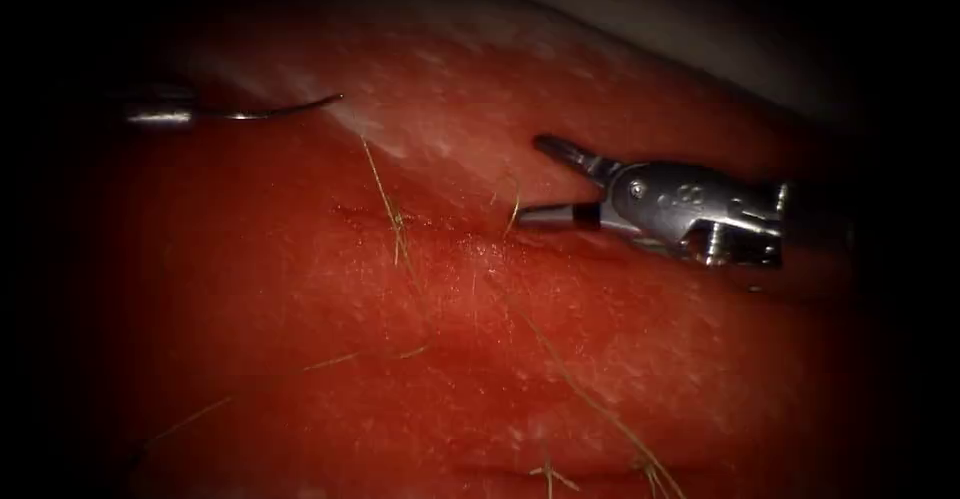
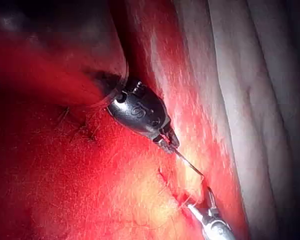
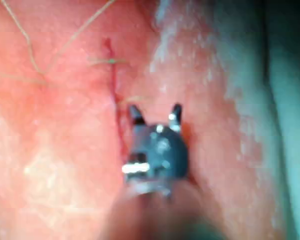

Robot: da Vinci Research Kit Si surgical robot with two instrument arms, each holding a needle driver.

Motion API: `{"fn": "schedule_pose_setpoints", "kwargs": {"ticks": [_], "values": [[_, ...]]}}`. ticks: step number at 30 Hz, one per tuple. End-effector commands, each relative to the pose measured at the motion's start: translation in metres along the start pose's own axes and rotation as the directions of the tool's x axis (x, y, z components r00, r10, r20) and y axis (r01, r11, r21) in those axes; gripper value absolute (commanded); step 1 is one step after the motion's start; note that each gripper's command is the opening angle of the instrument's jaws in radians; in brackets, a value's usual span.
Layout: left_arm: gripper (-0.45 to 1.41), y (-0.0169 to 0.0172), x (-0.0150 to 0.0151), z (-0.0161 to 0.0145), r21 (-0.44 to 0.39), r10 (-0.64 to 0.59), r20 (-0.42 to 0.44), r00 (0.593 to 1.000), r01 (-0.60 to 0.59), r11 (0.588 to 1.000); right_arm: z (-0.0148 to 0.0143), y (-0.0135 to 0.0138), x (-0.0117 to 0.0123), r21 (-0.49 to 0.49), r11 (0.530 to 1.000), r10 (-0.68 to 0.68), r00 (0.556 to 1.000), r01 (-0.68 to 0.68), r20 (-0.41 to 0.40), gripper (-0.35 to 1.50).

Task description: Wound Closure

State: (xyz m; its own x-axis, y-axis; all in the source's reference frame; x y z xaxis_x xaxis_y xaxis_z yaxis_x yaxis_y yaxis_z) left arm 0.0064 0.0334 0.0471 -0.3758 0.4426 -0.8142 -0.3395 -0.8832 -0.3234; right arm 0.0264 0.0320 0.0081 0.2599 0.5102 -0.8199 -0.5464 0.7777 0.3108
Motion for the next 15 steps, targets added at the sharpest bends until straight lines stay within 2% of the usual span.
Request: {"fn": "schedule_pose_setpoints", "kwargs": {"ticks": [1,4,8,11,15], "values": [[-0.35,0.0002,-0.0005,0.0007,-0.001,-0.001,-0.001,1.000,0.001,1.000,0.0013,-0.0003,0.0006,0.007,1.000,0.031,0.999,-0.030,-0.023,1.26],[-0.35,0.0002,-0.0007,0.0008,-0.003,0.010,0.016,1.000,-0.010,1.000,0.0015,-0.0002,0.0013,0.009,0.999,0.037,0.999,-0.037,-0.032,1.26],[-0.35,-0.0005,-0.0024,0.0010,-0.006,0.027,0.044,0.999,-0.027,1.000,0.0015,0.0005,0.0025,0.004,0.998,0.067,0.996,-0.067,-0.058,1.25],[-0.35,-0.0014,-0.0040,0.0006,0.003,0.045,0.088,0.995,-0.046,0.999,0.0012,0.0018,0.0039,-0.001,0.996,0.088,0.992,-0.089,-0.087,1.25],[-0.35,-0.0020,-0.0044,0.0000,0.015,0.044,0.105,0.993,-0.046,0.999,0.0006,0.0033,0.0054,-0.007,0.994,0.110,0.986,-0.112,-0.127,1.25]]}}
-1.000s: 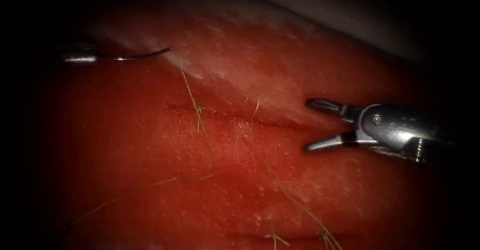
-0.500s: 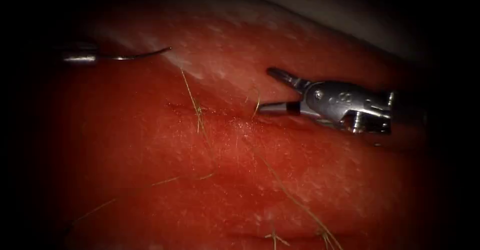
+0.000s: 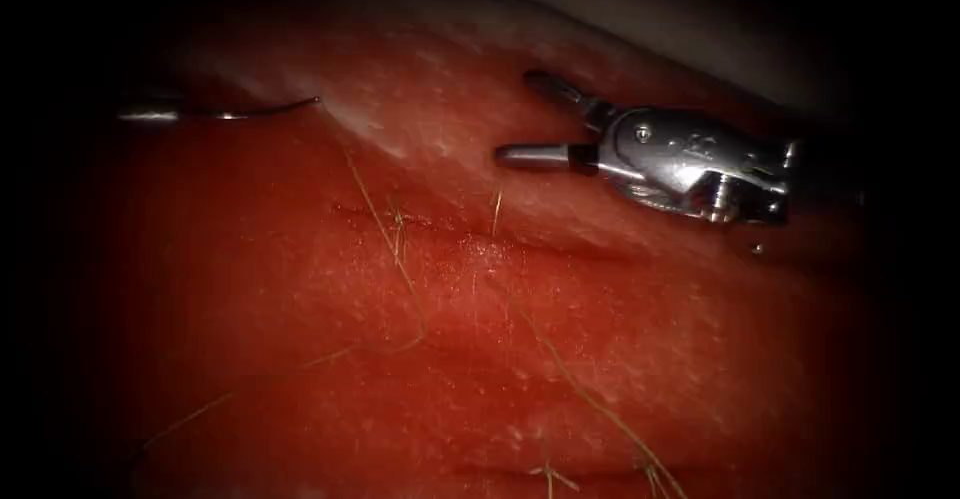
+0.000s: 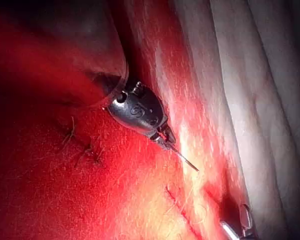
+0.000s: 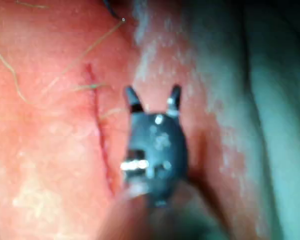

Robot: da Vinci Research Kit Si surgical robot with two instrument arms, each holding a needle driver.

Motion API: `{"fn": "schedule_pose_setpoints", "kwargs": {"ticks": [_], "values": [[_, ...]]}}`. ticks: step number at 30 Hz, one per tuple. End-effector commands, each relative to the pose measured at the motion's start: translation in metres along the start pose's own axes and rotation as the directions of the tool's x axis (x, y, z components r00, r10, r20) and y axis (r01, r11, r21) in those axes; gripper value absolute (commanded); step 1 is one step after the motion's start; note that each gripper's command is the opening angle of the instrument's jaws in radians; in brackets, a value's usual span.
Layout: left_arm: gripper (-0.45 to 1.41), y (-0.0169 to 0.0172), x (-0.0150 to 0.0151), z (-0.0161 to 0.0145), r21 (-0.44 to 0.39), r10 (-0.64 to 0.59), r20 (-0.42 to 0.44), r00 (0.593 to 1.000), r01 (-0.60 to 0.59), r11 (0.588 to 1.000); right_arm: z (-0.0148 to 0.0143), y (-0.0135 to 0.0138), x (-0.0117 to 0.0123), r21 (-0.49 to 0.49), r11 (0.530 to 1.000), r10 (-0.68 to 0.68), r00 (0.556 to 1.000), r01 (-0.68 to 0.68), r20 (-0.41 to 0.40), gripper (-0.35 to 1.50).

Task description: Wound Closure

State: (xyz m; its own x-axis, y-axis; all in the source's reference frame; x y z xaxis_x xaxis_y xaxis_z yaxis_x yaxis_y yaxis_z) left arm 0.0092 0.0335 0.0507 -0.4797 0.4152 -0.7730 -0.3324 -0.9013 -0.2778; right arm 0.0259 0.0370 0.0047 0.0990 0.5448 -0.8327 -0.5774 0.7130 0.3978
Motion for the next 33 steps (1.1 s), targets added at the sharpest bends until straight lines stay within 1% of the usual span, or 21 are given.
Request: {"fn": "schedule_pose_setpoints", "kwargs": {"ticks": [1,3,5,6,7,10,11,13,15,20,23,27,30,33], "values": [[-0.35,0.0002,-0.0003,0.0007,0.004,-0.003,0.000,1.000,0.003,1.000,0.0009,0.0003,0.0003,0.001,1.000,0.001,1.000,-0.001,-0.007,1.25],[-0.35,0.0003,-0.0003,0.0007,0.008,-0.006,0.001,1.000,0.006,1.000,0.0005,0.0001,0.0000,0.019,1.000,-0.003,1.000,0.003,0.005,1.25],[-0.35,0.0004,-0.0003,0.0007,0.010,-0.007,0.002,1.000,0.007,1.000,-0.0004,-0.0004,-0.0006,0.045,0.999,-0.018,0.999,0.016,0.044,1.25],[-0.35,0.0004,-0.0002,0.0007,0.011,-0.007,0.005,1.000,0.007,1.000,-0.0011,-0.0010,-0.0013,0.075,0.997,-0.024,0.999,0.021,0.041,1.25],[-0.35,0.0004,-0.0002,0.0007,0.015,-0.007,0.006,1.000,0.007,1.000,-0.0012,-0.0013,-0.0016,0.083,0.996,-0.027,0.999,0.023,0.042,1.25],[-0.35,0.0005,-0.0002,0.0008,0.015,-0.008,0.006,1.000,0.008,1.000,-0.0007,-0.0029,-0.0032,0.115,0.993,-0.048,0.997,0.041,0.056,1.23],[-0.35,0.0005,-0.0002,0.0008,0.016,-0.009,0.006,1.000,0.009,1.000,0.0001,-0.0036,-0.0038,0.120,0.992,-0.055,0.996,0.047,0.066,1.23],[-0.35,0.0005,-0.0002,0.0008,0.017,-0.009,0.006,1.000,0.009,1.000,0.0012,-0.0042,-0.0042,0.113,0.992,-0.070,0.995,0.062,0.072,1.23],[-0.35,0.0005,-0.0002,0.0008,0.017,-0.009,0.006,1.000,0.009,1.000,0.0016,-0.0044,-0.0043,0.113,0.991,-0.076,0.995,0.068,0.070,1.23],[-0.35,0.0006,0.0000,0.0009,0.013,-0.011,0.006,1.000,0.011,1.000,0.0010,-0.0037,-0.0045,0.126,0.988,-0.097,0.993,0.087,0.073,1.23],[-0.35,0.0007,0.0000,0.0009,0.011,-0.011,0.006,1.000,0.011,1.000,-0.0006,-0.0022,-0.0043,0.111,0.990,-0.097,0.992,0.088,0.077,1.23],[-0.35,0.0008,-0.0001,0.0011,0.010,-0.011,0.006,1.000,0.011,1.000,-0.0015,-0.0014,-0.0046,0.107,0.990,-0.099,0.992,0.091,0.077,1.23],[-0.35,0.0008,0.0000,0.0012,0.012,-0.011,0.006,1.000,0.011,1.000,-0.0012,-0.0014,-0.0050,0.104,0.990,-0.103,0.992,0.094,0.075,1.23],[-0.35,0.0008,0.0000,0.0012,0.009,-0.011,0.006,1.000,0.011,1.000,-0.0003,-0.0019,-0.0062,0.096,0.990,-0.111,0.991,0.104,0.069,1.23]]}}
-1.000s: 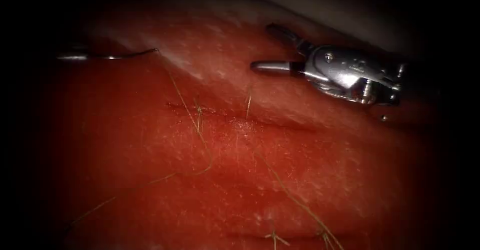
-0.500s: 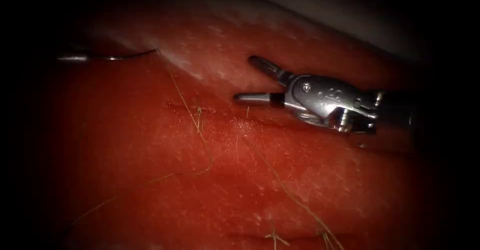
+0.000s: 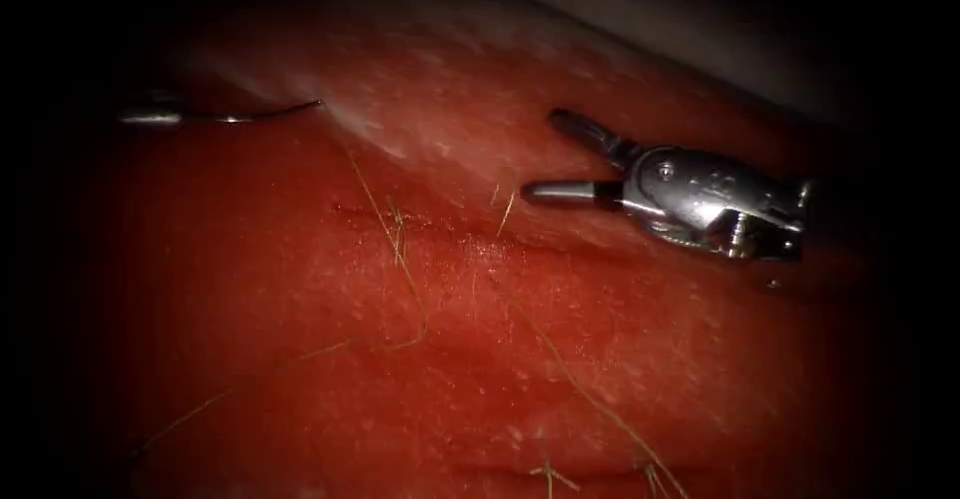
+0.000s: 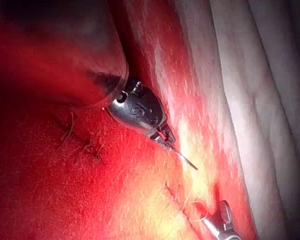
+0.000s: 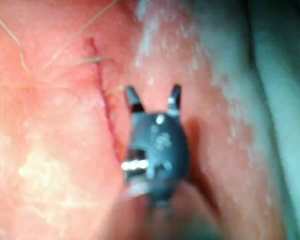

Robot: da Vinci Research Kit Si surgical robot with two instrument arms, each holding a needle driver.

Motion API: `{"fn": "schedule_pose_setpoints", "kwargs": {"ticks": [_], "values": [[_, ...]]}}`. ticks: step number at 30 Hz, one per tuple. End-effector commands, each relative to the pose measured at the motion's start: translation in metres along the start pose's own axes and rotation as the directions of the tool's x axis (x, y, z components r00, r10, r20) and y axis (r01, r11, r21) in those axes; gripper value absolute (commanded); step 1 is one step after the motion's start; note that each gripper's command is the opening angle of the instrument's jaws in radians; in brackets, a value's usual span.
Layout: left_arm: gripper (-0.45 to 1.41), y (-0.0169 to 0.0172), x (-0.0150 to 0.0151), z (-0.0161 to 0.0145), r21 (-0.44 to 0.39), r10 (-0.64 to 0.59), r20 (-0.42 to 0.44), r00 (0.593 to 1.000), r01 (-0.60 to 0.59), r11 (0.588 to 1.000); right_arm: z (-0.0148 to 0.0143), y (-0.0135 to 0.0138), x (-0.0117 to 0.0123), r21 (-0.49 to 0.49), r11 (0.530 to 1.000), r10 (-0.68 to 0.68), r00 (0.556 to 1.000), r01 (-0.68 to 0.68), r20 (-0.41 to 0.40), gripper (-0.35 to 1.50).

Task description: Wound Closure

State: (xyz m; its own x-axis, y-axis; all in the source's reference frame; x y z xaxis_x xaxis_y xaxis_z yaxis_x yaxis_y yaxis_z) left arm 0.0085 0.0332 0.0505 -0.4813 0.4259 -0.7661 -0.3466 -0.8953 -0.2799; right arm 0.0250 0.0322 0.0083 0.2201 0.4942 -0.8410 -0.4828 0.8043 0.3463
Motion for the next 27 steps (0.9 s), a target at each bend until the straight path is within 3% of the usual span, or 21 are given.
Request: {"fn": "schedule_pose_setpoints", "kwargs": {"ticks": [1,10,17,27], "values": [[-0.35,0.0003,-0.0004,0.0008,-0.002,0.000,-0.001,1.000,0.000,1.000,0.0019,-0.0009,-0.0007,-0.007,1.000,-0.005,1.000,0.005,0.000,1.23],[-0.35,0.0003,-0.0002,0.0007,-0.002,-0.001,-0.001,1.000,0.001,1.000,0.0051,-0.0027,0.0000,-0.007,1.000,0.000,1.000,0.000,0.011,1.23],[-0.35,0.0004,-0.0002,0.0008,-0.003,-0.001,0.002,1.000,0.001,1.000,0.0054,-0.0004,0.0018,-0.018,0.996,0.085,0.995,-0.086,-0.047,1.21],[-0.35,0.0004,-0.0002,0.0008,-0.003,-0.001,0.002,1.000,0.001,1.000,0.0045,0.0008,0.0018,-0.025,0.992,0.122,0.991,-0.123,-0.047,1.21]]}}
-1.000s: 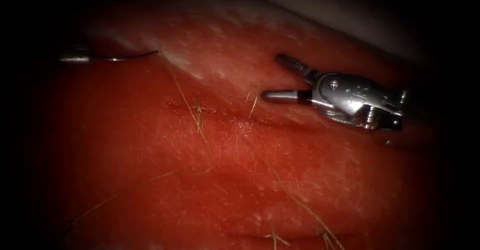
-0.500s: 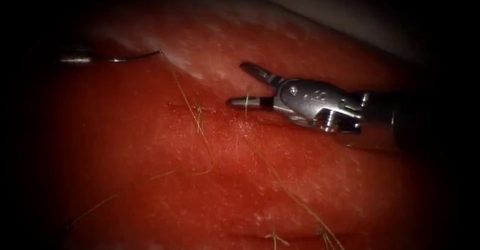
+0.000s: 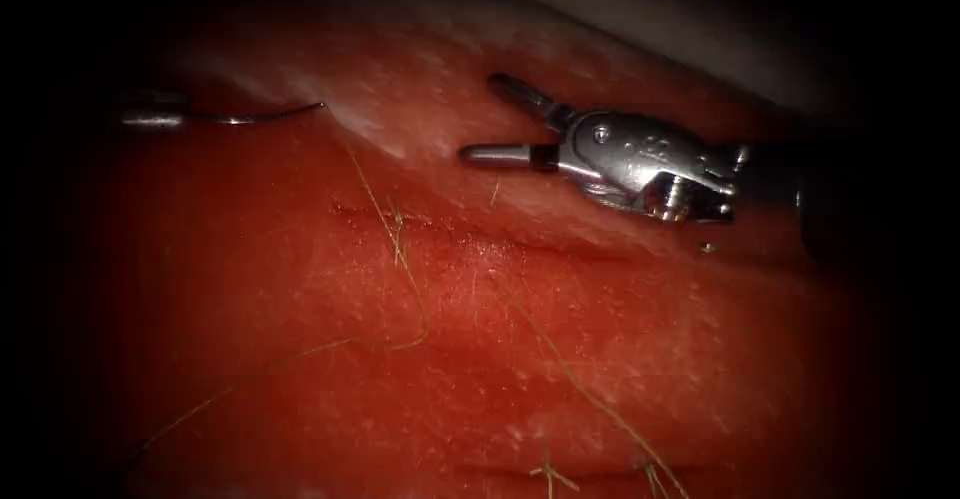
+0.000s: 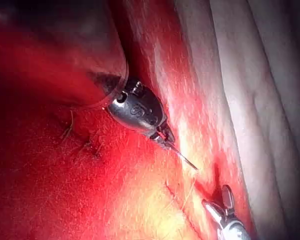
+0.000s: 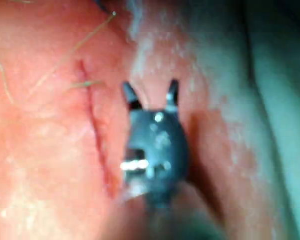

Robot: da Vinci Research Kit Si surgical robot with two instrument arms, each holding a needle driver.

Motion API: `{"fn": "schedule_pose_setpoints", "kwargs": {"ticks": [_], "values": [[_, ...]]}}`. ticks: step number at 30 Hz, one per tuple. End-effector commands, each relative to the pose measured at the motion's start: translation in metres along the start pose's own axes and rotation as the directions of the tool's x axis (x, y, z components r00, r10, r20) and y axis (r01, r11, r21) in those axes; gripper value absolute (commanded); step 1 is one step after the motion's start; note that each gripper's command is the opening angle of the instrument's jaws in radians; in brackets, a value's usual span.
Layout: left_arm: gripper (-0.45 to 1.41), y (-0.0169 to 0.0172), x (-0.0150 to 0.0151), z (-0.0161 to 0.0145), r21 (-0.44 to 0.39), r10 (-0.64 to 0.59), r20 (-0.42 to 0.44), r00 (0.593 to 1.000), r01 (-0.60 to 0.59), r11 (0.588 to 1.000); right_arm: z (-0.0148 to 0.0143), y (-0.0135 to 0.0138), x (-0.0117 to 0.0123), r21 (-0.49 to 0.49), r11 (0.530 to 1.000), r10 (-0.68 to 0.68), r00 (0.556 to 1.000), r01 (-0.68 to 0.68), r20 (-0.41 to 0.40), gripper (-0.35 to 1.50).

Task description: Wound Closure

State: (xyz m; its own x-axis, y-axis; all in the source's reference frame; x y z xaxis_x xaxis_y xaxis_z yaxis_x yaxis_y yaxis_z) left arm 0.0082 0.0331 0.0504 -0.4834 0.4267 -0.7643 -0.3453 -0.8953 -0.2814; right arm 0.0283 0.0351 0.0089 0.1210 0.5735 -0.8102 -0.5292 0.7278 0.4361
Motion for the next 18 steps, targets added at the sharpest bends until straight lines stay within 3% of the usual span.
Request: {"fn": "schedule_pose_setpoints", "kwargs": {"ticks": [1,9,10,11,12,13,18], "values": [[-0.35,0.0002,-0.0004,0.0008,-0.001,0.000,-0.001,1.000,0.000,1.000,0.0001,-0.0002,0.0002,0.005,1.000,0.001,1.000,-0.001,-0.001,1.21],[-0.35,0.0002,-0.0005,0.0007,-0.002,0.000,-0.001,1.000,0.000,1.000,-0.0019,-0.0012,-0.0002,0.021,0.998,0.051,0.999,-0.051,-0.003,1.15],[-0.35,0.0002,-0.0005,0.0007,-0.002,0.001,0.002,1.000,-0.001,1.000,-0.0019,-0.0011,-0.0002,0.022,0.997,0.069,0.998,-0.069,-0.002,1.06],[-0.35,0.0002,-0.0005,0.0007,-0.002,0.001,0.002,1.000,-0.001,1.000,-0.0020,-0.0011,-0.0002,0.023,0.996,0.081,0.997,-0.081,-0.002,0.84],[-0.35,0.0002,-0.0005,0.0007,-0.002,0.001,0.002,1.000,-0.001,1.000,-0.0020,-0.0011,-0.0002,0.020,0.996,0.087,0.996,-0.087,-0.003,0.39],[-0.35,0.0002,-0.0004,0.0007,-0.002,0.000,0.002,1.000,0.000,1.000,-0.0022,-0.0010,-0.0002,0.074,0.993,0.097,0.995,-0.097,-0.001,-0.35],[-0.35,0.0003,-0.0004,0.0008,-0.003,0.000,0.002,1.000,0.000,1.000,-0.0022,-0.0001,0.0004,0.067,0.993,0.100,0.994,-0.102,0.031,-0.35]]}}
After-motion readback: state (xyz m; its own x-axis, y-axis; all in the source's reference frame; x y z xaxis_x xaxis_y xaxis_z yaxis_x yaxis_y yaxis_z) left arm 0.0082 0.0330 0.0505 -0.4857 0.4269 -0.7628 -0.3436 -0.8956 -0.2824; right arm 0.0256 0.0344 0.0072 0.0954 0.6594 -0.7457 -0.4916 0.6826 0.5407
